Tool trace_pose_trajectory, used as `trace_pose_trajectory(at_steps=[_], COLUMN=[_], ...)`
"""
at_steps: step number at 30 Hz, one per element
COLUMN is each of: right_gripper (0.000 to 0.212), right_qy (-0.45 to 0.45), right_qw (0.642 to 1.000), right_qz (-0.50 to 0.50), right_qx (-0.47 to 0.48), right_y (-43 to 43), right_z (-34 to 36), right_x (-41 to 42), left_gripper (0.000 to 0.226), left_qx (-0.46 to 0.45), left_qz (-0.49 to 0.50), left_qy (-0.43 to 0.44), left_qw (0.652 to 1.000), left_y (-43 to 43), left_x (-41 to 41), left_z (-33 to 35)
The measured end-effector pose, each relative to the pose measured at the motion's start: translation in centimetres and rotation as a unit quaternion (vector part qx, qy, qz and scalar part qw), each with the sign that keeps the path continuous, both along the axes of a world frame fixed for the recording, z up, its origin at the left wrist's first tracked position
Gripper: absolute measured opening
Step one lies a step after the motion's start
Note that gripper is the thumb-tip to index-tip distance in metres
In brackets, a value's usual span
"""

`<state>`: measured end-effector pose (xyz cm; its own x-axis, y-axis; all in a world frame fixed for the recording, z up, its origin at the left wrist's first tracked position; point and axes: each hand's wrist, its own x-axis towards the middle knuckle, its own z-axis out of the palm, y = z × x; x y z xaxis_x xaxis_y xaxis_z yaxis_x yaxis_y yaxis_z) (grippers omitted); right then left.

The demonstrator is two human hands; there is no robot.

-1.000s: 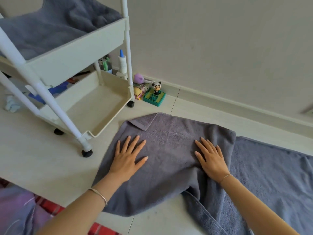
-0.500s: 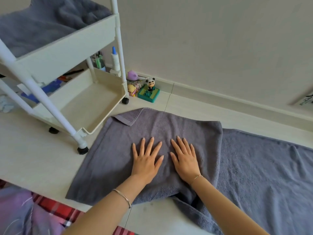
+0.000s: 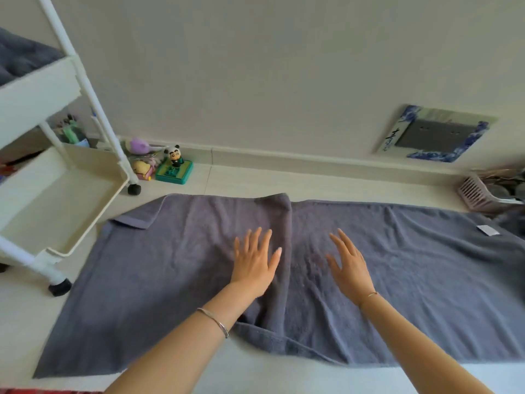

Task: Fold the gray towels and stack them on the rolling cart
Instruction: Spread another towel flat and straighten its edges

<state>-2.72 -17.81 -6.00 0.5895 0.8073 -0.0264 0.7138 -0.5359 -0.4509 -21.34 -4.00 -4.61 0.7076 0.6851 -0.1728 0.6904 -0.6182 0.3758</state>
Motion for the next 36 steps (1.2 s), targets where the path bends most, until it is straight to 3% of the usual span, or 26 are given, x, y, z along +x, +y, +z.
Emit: trace_pose_trajectory(at_steps=[2,6,12,16,22,24,27,29,33,36], right_gripper=[0.052,0.064,0.072,0.076,0.061,0.057,0.053,0.046,0.029,0.022], right_qy=[0.004,0.032,0.059,0.031,-0.008,-0.005,0.004,0.003,0.017,0.006], right_qw=[0.999,0.992,0.982,0.98,0.976,0.974,0.969,0.966,0.971,0.982], right_qz=[-0.052,-0.123,-0.178,-0.199,-0.217,-0.216,-0.218,-0.216,-0.236,-0.159], right_qx=[0.001,-0.001,0.004,0.003,-0.024,-0.065,-0.12,-0.142,-0.046,0.1], right_y=[-3.8,-9.2,-17.3,-20.3,-21.8,-21.7,-21.5,-21.3,-20.6,-21.0], right_z=[0.7,1.7,2.6,3.5,4.9,5.0,4.5,3.9,3.1,2.8], right_x=[3.3,8.6,18.0,24.6,33.6,35.6,37.7,38.7,39.2,38.9], left_gripper=[0.081,0.058,0.058,0.059,0.056,0.065,0.099,0.098,0.093,0.09], left_qx=[-0.002,-0.031,-0.062,-0.047,-0.032,0.002,0.039,0.05,0.061,0.072], left_qz=[-0.036,-0.056,-0.057,-0.037,0.004,0.011,0.023,0.027,0.028,0.025], left_qy=[-0.012,-0.02,0.013,0.033,0.064,0.071,0.073,0.072,0.06,0.06], left_qw=[0.999,0.998,0.996,0.998,0.997,0.997,0.996,0.996,0.996,0.995], left_y=[-3.0,-7.0,-13.9,-17.2,-20.0,-20.6,-21.2,-21.2,-21.3,-21.4], left_x=[3.6,8.9,16.6,20.8,24.4,24.5,24.7,24.6,24.7,24.6], left_z=[1.0,1.7,1.2,0.1,-2.7,-3.7,-5.0,-5.4,-5.7,-5.9])
